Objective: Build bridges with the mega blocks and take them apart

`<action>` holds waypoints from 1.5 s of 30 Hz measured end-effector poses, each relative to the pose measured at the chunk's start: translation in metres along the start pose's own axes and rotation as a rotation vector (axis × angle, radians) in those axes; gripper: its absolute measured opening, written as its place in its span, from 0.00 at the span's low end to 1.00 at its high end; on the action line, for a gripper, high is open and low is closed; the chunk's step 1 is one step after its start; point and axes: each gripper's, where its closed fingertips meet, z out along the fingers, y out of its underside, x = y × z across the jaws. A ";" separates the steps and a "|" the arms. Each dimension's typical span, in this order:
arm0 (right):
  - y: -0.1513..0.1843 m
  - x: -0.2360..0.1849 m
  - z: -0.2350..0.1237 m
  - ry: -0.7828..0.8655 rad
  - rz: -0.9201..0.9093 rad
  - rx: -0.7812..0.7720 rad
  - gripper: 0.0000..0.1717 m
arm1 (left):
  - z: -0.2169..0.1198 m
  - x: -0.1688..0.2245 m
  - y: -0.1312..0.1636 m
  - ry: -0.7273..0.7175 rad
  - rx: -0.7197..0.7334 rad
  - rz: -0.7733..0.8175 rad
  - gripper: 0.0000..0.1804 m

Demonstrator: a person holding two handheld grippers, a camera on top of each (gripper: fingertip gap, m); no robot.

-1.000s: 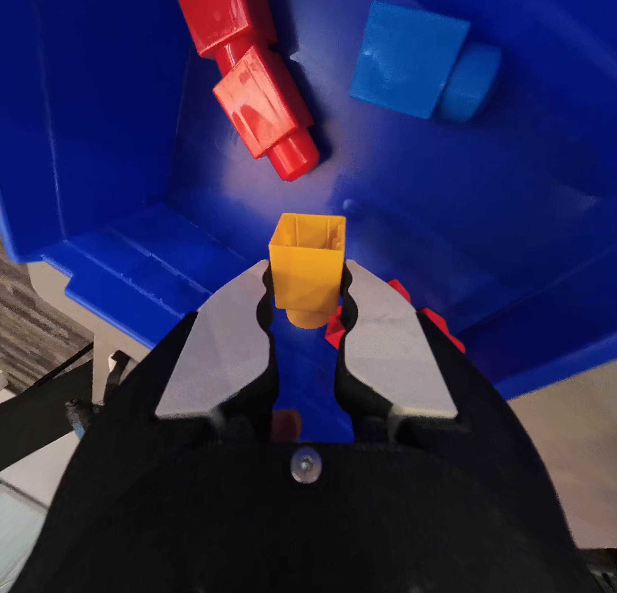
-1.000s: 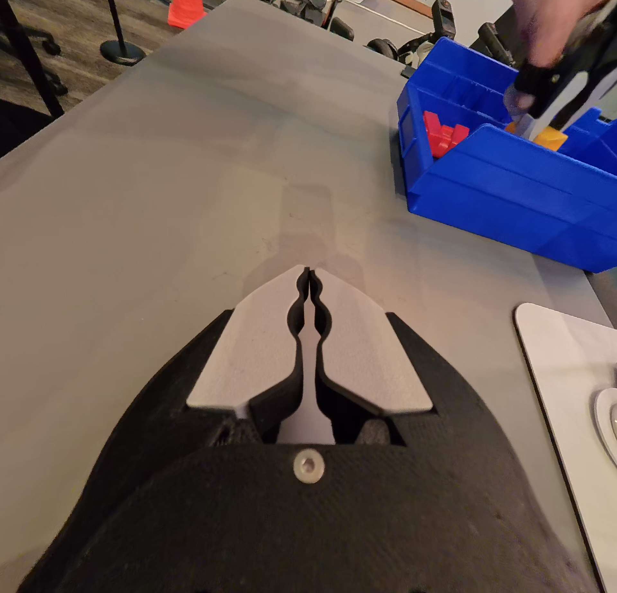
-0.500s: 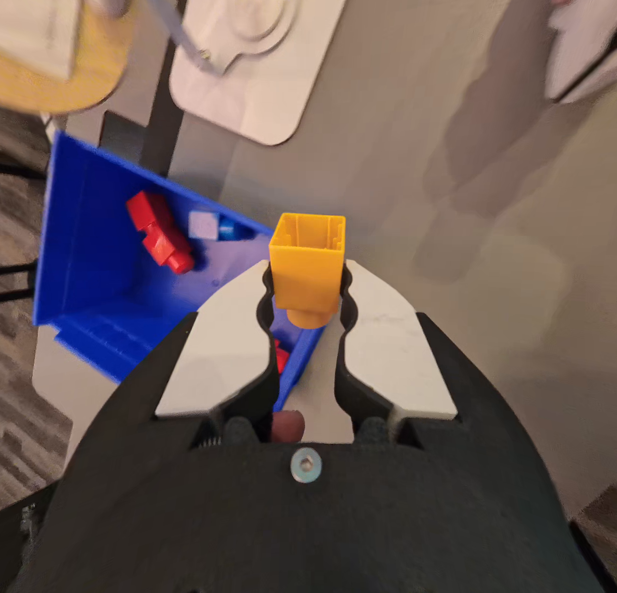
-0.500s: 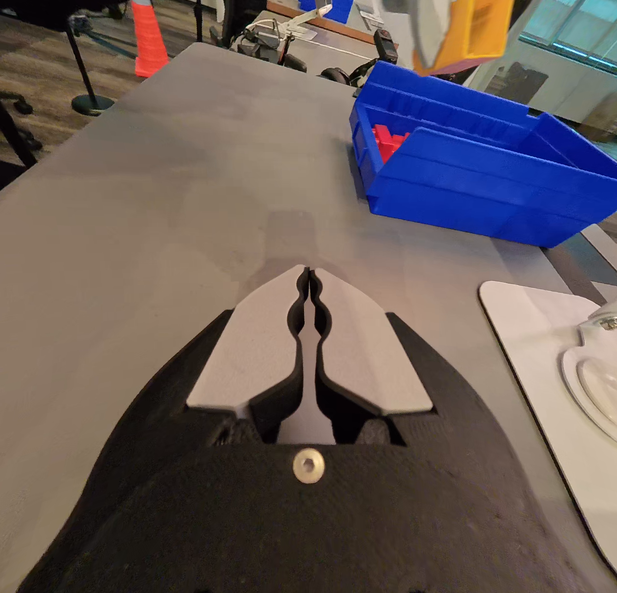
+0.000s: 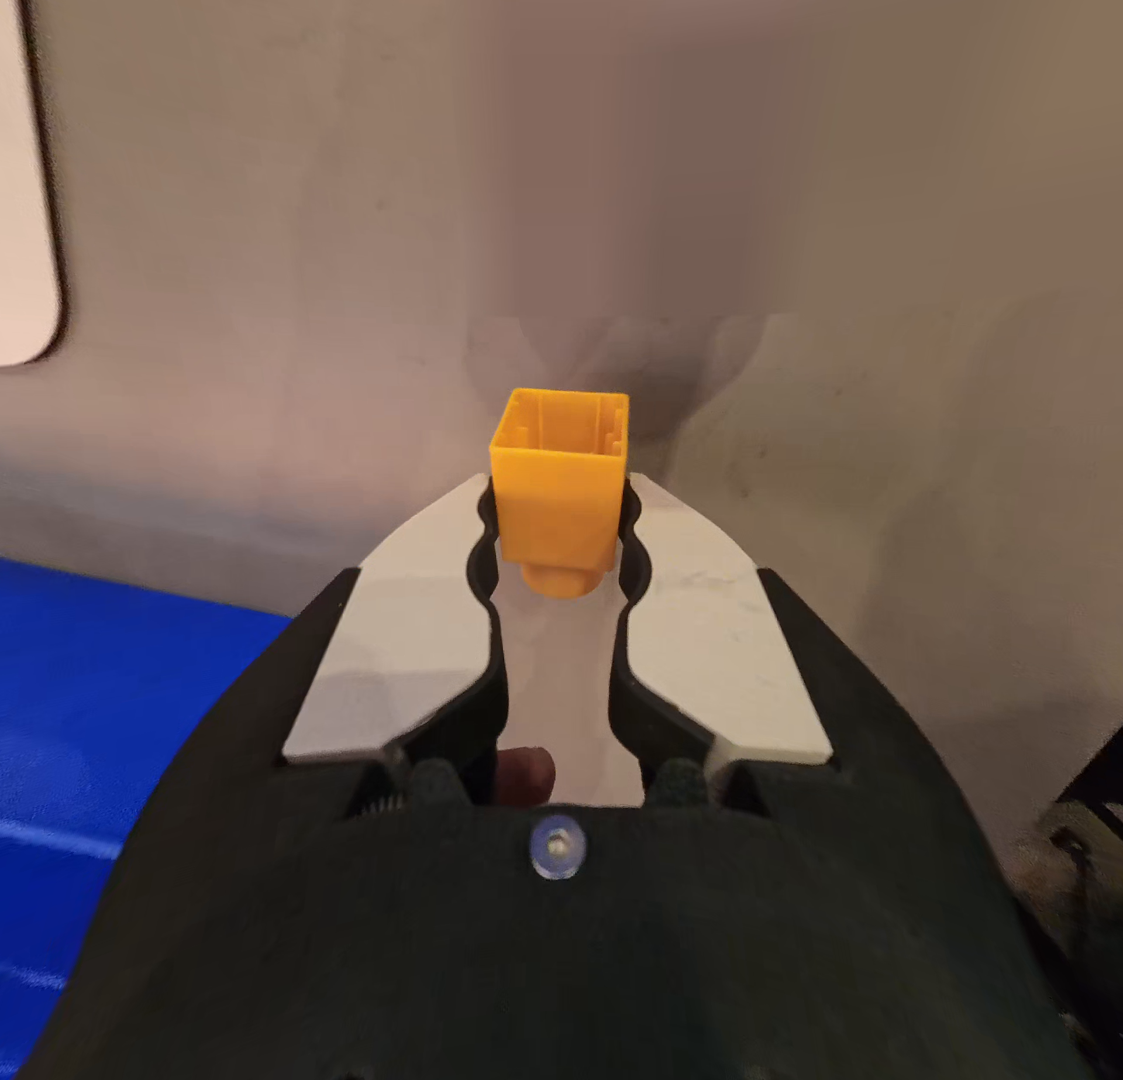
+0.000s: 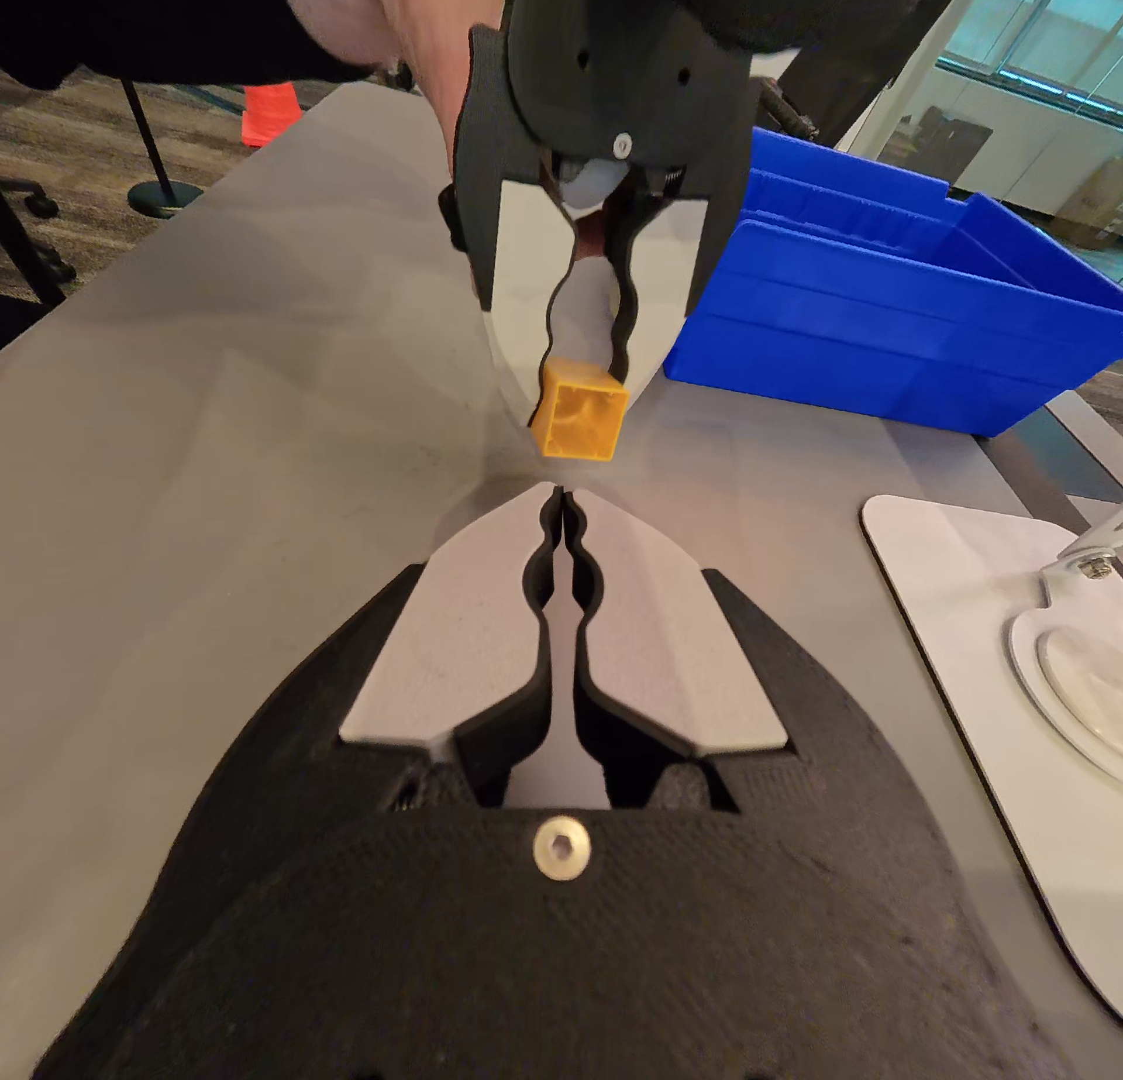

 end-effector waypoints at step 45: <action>0.002 -0.006 -0.003 -0.047 -0.014 0.001 0.00 | -0.009 -0.287 0.112 -0.259 0.118 -0.715 0.20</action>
